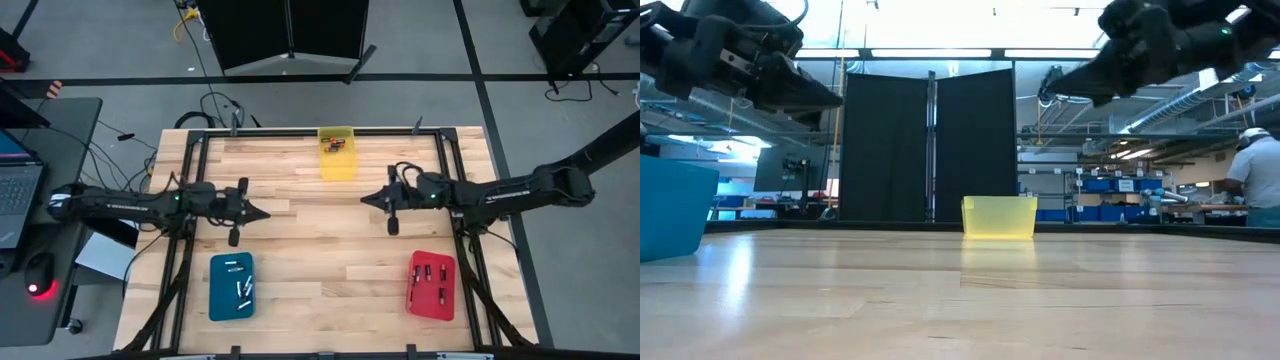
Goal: Sort batteries
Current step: Return to Home Position
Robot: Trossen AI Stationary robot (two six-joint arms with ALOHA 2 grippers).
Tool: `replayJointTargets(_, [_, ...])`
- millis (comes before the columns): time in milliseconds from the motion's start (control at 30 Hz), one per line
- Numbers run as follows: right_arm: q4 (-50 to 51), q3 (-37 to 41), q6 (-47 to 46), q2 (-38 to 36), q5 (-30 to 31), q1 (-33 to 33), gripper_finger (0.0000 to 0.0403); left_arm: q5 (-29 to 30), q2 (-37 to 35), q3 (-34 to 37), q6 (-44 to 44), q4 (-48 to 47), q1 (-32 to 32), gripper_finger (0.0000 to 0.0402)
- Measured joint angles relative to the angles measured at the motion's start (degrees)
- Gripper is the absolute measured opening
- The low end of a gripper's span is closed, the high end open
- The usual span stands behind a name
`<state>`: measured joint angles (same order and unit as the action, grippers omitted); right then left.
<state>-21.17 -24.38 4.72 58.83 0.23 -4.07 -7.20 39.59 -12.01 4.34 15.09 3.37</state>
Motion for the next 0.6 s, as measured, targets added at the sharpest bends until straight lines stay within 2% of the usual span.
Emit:
replayJointTargets(233, [-0.2, 4.9, -1.1, -9.7, -4.1, -3.6, 0.0007, -1.2, -8.2, 3.5, 1.0, -0.9, 2.7, 0.0007])
replayJointTargets(367, [-0.1, 6.3, -1.2, -13.5, -7.0, -5.9, 0.0007, -6.1, -9.4, 4.2, -0.1, 0.4, 6.2, 0.0007])
replayJointTargets(600, [0.4, 9.5, -1.2, -18.6, -7.9, -8.2, 0.0007, -6.5, -10.7, 4.5, 0.0, 0.6, 11.6, 0.0007])
